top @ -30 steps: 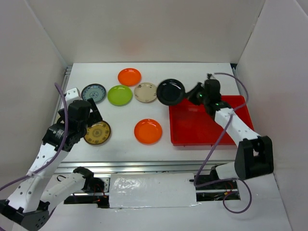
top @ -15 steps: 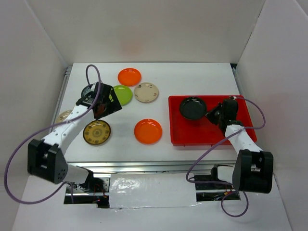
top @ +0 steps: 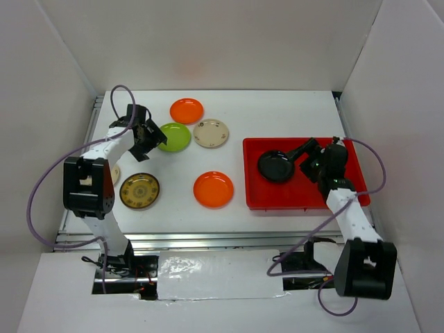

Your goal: Place the plates into the plastic bin on the countertop

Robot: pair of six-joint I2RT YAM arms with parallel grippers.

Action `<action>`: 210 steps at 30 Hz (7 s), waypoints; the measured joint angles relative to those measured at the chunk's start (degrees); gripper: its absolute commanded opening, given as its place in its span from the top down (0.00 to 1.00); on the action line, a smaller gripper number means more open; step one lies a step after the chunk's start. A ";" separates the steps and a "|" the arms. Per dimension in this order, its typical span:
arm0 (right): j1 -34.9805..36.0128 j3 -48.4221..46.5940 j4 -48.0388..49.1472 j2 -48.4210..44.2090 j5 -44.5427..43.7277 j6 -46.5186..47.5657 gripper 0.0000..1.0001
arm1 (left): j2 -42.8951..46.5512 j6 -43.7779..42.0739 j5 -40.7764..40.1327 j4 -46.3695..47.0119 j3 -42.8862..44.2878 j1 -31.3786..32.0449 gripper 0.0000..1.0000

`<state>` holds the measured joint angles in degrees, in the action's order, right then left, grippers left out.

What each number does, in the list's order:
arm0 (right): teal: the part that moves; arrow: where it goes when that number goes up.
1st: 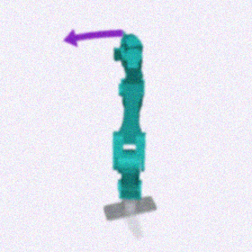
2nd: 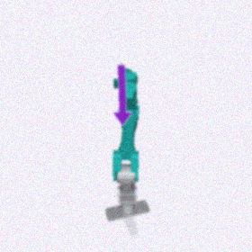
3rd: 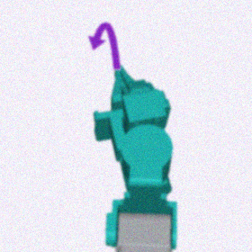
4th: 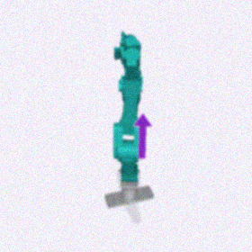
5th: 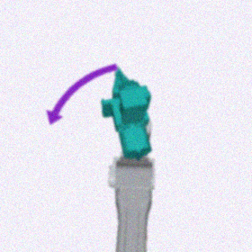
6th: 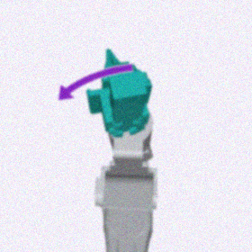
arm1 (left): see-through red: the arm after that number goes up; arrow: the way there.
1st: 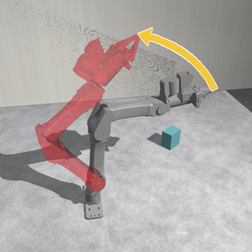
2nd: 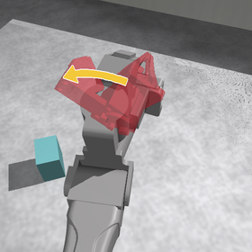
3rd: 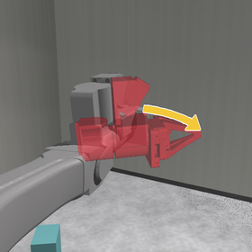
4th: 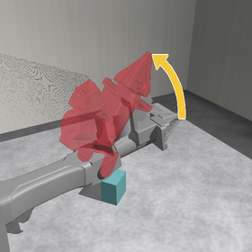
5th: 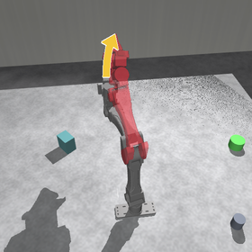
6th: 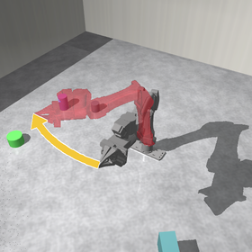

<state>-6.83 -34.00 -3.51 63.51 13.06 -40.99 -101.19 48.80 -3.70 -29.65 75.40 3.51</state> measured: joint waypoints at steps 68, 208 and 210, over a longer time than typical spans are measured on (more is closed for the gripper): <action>2.43 -22.71 -30.45 -40.68 -6.40 2.51 0.00 | -24.00 -8.35 4.09 4.04 36.46 39.80 1.00; 12.55 -7.43 -16.79 -37.64 14.64 5.64 0.00 | -25.46 9.11 13.03 41.16 7.78 9.55 0.61; 12.41 -7.98 -16.83 -37.57 14.73 5.90 0.00 | -26.05 9.84 12.79 41.48 7.63 9.29 0.91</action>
<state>5.58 -41.98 -20.34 25.93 27.79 -35.09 -127.24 58.63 9.08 11.84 83.02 12.80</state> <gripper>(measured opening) 0.998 0.352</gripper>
